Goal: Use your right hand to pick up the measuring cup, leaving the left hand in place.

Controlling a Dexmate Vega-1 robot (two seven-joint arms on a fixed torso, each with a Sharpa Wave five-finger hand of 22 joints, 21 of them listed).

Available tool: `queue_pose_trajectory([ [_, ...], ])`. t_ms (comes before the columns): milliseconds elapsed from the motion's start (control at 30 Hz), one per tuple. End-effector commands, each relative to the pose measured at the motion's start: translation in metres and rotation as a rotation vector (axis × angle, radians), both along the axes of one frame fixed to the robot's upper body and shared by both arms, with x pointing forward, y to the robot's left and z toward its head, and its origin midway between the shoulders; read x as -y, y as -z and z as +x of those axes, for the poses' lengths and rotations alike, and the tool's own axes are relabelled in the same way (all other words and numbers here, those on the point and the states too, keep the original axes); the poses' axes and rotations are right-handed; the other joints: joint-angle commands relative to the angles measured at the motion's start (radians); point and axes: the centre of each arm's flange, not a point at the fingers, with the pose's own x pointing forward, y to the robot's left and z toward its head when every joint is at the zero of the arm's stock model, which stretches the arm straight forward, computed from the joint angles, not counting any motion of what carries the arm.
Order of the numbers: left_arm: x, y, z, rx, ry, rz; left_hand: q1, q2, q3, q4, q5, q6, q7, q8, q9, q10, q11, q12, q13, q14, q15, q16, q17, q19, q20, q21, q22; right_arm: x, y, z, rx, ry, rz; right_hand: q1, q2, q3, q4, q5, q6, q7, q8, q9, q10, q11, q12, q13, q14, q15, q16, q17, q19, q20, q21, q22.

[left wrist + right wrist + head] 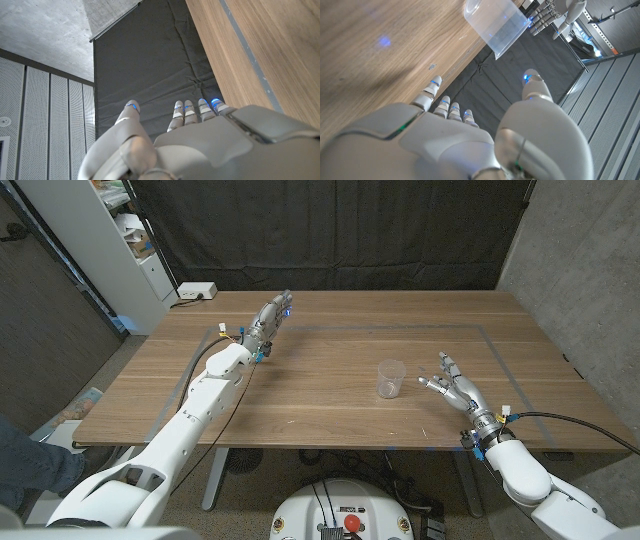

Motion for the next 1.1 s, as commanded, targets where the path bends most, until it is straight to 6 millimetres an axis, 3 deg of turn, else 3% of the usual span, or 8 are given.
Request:
queue_pose_trajectory([
  [33,0.002,-0.004,0.0,0.003,0.002,0.008,0.002,0.007,0.0,-0.005,0.001,0.008,0.001,0.0,0.004,0.002,-0.002,-0.002,0.002,0.001,0.0,-0.002,0.002,-0.008,0.004,-0.002,0.001,-0.01,0.007,-0.004,0.001,0.019,-0.032,0.006,-0.008,-0.017,0.004,0.013,-0.086,0.018,-0.002,0.004,-0.025,0.008,0.003,0.002,-0.022,0.002,0.0,0.005,-0.017,0.001,-0.003,0.004],
  [500,0.004,-0.006,0.002,0.004,0.002,0.011,0.001,0.007,0.0,-0.006,0.001,0.011,0.003,0.001,0.004,0.003,0.0,-0.002,0.002,0.0,-0.002,-0.002,0.002,-0.008,0.006,-0.002,0.001,-0.021,0.014,-0.003,0.007,0.042,-0.05,0.001,-0.009,-0.034,0.011,0.026,-0.124,0.031,0.001,0.005,-0.058,0.026,0.004,0.003,-0.052,0.015,-0.001,0.007,-0.03,0.01,-0.002,0.004],
  [700,0.005,-0.006,0.003,-0.001,0.004,0.014,0.001,0.007,0.0,-0.006,0.001,0.013,0.001,0.001,0.004,0.004,0.001,-0.002,0.002,0.0,-0.002,-0.002,0.002,-0.008,0.006,-0.002,0.001,-0.025,0.016,-0.001,0.011,0.046,-0.057,0.004,-0.006,-0.045,0.013,0.038,-0.127,0.062,0.011,0.005,-0.072,0.067,0.011,0.004,-0.059,0.037,0.005,0.007,-0.022,0.02,0.004,0.004],
  [1100,0.004,-0.008,0.005,0.0,0.004,0.016,0.0,0.008,0.0,-0.007,0.001,0.016,0.001,0.002,0.004,0.005,0.0,-0.002,0.002,0.001,-0.002,-0.001,0.002,-0.009,0.007,-0.002,0.001,-0.035,0.018,0.006,0.015,0.038,-0.061,0.009,-0.002,-0.052,0.015,0.046,-0.131,0.044,0.014,0.006,-0.091,0.058,0.011,0.005,-0.071,0.044,0.005,0.008,-0.016,0.034,0.007,0.003],
])
